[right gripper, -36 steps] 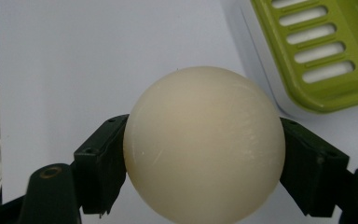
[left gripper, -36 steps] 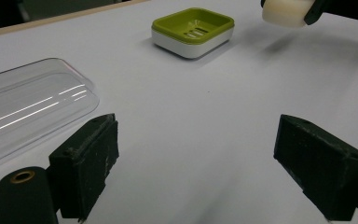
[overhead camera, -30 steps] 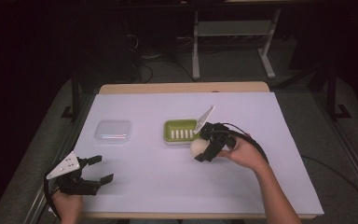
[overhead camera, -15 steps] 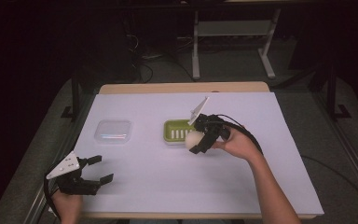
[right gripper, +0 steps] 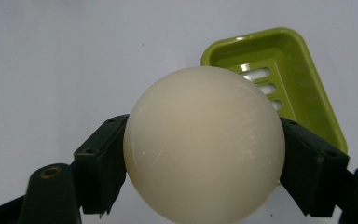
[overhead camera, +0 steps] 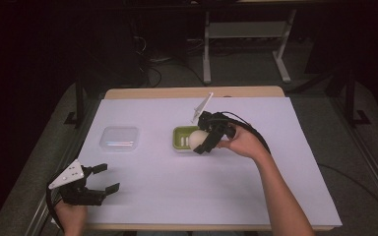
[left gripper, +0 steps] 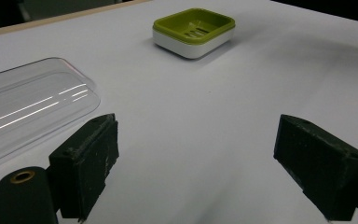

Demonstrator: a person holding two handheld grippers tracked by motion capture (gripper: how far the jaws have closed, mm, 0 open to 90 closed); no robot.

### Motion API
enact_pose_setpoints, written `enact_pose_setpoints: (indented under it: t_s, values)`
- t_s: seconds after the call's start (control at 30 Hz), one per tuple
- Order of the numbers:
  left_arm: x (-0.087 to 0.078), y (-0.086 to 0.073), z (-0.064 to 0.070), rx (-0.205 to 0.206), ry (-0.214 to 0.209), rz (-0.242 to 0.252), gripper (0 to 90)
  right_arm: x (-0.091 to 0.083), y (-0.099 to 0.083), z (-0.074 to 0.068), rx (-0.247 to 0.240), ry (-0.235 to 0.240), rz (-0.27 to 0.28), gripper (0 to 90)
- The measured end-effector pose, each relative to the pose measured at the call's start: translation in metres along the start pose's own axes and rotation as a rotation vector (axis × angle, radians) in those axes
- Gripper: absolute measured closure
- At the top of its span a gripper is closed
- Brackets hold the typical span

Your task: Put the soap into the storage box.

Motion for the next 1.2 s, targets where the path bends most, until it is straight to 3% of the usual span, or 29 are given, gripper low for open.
enact_pose_setpoints:
  t_s: [0.27, 0.5, 1.2]
  values:
    - [0.000, 0.000, 0.000, -0.003, -0.001, 0.000, 13.2, 0.010, 0.014, 0.007, 0.002, 0.006, 0.000, 22.5]
    - [0.000, 0.000, 0.000, -0.003, -0.002, 0.002, 13.2, 0.022, 0.014, 0.011, 0.001, -0.001, -0.007, 22.5]
    - [0.001, 0.000, 0.000, 0.001, -0.008, 0.003, 13.2, 0.053, 0.011, 0.025, 0.066, -0.024, -0.064, 22.5]
Point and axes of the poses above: each handheld gripper's, and its own axes: x roughly forward along the jaws, y roughly out of its top, z roughly to its right, the point moved 1 cm from there along x, roughly forward along the jaws, and after that the axes turned 14 degrees about -y, right-handed, at the moved point
